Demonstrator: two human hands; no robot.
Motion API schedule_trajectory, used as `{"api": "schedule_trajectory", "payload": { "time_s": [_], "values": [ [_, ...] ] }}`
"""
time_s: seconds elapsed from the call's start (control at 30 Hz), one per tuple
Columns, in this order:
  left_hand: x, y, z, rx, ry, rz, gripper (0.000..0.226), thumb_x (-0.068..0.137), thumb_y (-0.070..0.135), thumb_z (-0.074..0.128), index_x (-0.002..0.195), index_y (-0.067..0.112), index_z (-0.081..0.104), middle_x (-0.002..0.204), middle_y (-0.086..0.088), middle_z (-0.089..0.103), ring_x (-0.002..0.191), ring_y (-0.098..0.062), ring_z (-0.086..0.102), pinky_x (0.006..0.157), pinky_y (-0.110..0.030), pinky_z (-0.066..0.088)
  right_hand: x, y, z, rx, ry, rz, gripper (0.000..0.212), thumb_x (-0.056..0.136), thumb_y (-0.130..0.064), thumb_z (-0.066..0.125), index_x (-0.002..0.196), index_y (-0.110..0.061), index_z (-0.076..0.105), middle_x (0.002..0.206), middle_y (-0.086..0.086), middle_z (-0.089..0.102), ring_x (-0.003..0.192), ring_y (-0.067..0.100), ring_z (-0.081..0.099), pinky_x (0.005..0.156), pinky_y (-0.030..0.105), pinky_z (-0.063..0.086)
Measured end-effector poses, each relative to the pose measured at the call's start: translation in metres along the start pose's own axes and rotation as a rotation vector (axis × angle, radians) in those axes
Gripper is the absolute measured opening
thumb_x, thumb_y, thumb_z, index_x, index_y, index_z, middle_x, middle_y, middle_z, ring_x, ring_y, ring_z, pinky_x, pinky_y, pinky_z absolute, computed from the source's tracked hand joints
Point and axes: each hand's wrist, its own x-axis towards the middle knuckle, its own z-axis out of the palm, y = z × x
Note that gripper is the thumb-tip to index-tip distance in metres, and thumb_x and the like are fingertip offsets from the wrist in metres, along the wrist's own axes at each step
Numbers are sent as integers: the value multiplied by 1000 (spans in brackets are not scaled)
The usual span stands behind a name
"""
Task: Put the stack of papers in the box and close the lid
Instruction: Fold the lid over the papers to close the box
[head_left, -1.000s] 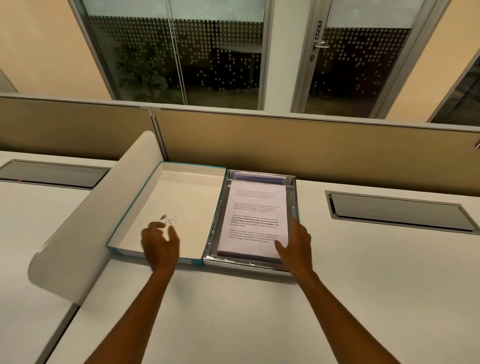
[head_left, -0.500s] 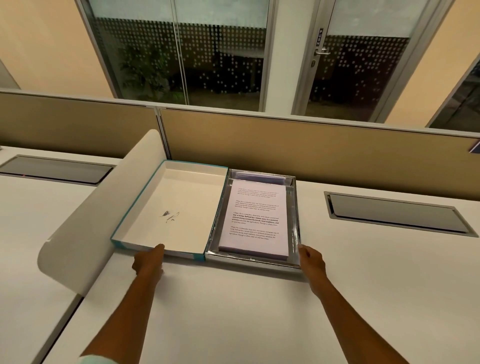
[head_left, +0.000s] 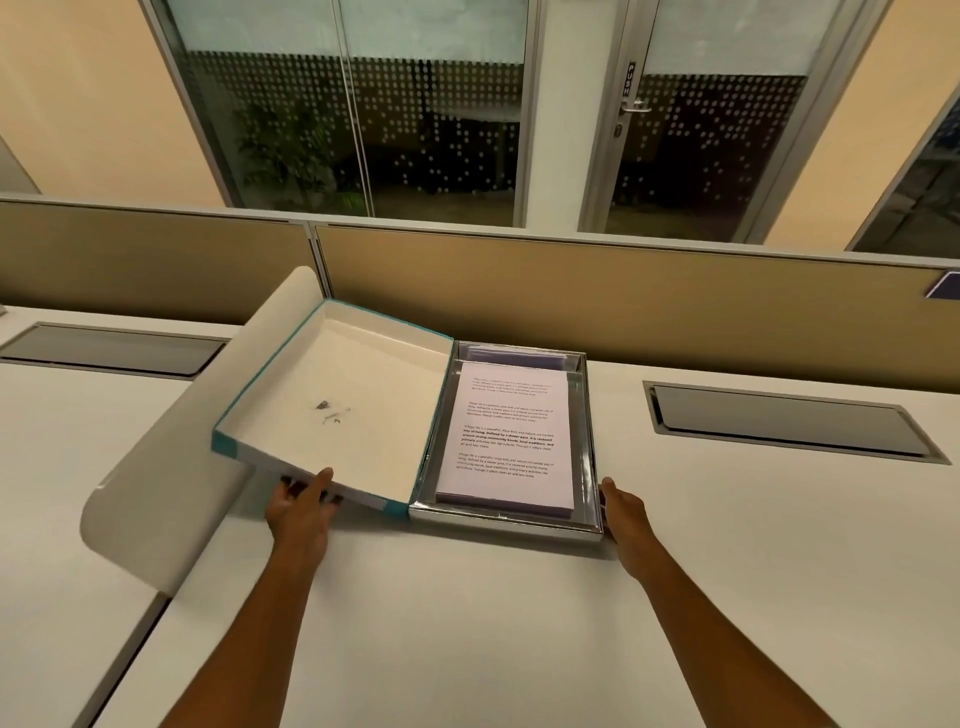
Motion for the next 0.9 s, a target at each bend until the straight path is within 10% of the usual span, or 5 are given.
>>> {"api": "schedule_trajectory", "payload": {
  "time_s": [0.37, 0.5, 0.9],
  "values": [
    [-43, -13, 46, 581, -232, 514, 72, 76, 4, 77, 134, 24, 38, 134, -11, 57, 116, -24, 61, 93, -43, 54, -8, -5, -4, 70, -81, 30, 52, 102, -42, 34, 123, -1, 57, 126, 20, 62, 111, 36, 60, 97, 42, 47],
    [-64, -38, 60, 777, -322, 741, 66, 78, 14, 77, 131, 32, 41, 126, 9, 56, 111, -13, 57, 87, -13, 52, -12, -7, -9, 146, -154, 47, 55, 103, -44, 29, 133, -5, 53, 132, 18, 60, 121, 36, 56, 96, 40, 45],
    [-91, -97, 96, 1244, -572, 1028, 62, 76, -7, 68, 134, 8, 53, 139, -12, 55, 132, -33, 48, 107, -48, 45, 1, -1, -21, 340, -311, 117, 84, 87, -74, 25, 143, -13, 43, 140, 12, 54, 129, 37, 49, 108, 52, 41]
  ]
}}
